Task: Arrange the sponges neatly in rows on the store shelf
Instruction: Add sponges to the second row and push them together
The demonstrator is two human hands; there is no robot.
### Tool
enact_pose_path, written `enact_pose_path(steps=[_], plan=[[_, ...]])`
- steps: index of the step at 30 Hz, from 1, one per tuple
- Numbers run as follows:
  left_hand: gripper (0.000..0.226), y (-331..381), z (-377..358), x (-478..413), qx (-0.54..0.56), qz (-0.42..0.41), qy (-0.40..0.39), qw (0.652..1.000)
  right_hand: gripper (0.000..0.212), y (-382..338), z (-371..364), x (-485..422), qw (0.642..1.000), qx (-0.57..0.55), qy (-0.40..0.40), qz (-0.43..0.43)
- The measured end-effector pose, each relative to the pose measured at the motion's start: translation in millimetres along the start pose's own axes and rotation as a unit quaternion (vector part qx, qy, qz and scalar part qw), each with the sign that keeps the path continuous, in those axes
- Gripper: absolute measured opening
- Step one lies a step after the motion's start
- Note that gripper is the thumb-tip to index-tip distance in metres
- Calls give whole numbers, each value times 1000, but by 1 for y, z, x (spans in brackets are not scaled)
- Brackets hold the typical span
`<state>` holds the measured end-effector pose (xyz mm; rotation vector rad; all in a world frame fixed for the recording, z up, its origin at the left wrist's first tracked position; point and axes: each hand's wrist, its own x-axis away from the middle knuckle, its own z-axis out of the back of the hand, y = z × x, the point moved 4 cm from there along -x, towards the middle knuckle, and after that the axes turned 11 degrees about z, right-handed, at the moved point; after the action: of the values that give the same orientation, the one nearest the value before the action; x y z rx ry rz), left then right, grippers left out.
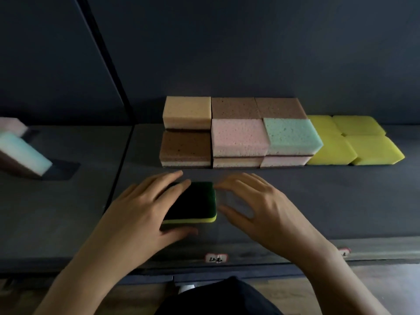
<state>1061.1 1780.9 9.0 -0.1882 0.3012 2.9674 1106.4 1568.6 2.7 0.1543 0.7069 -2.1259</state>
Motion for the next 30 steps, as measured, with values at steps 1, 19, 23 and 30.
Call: enact_pose_path(steps=[1,19,23,30], plan=[[77,-4,-3,1,-5,1,-6,1000,37,-1,-1,2,1000,1,0,-9],[62,50,-11,-36,84,-102,-5,991,39,11,49,61,980,84,84,-159],[62,93,-15,-51,94,-118,0,989,33,37,74,83,978,88,103,-156],[63,179,-35,-82,93,-98,-9,991,30,108,123,135,982,69,107,-136]])
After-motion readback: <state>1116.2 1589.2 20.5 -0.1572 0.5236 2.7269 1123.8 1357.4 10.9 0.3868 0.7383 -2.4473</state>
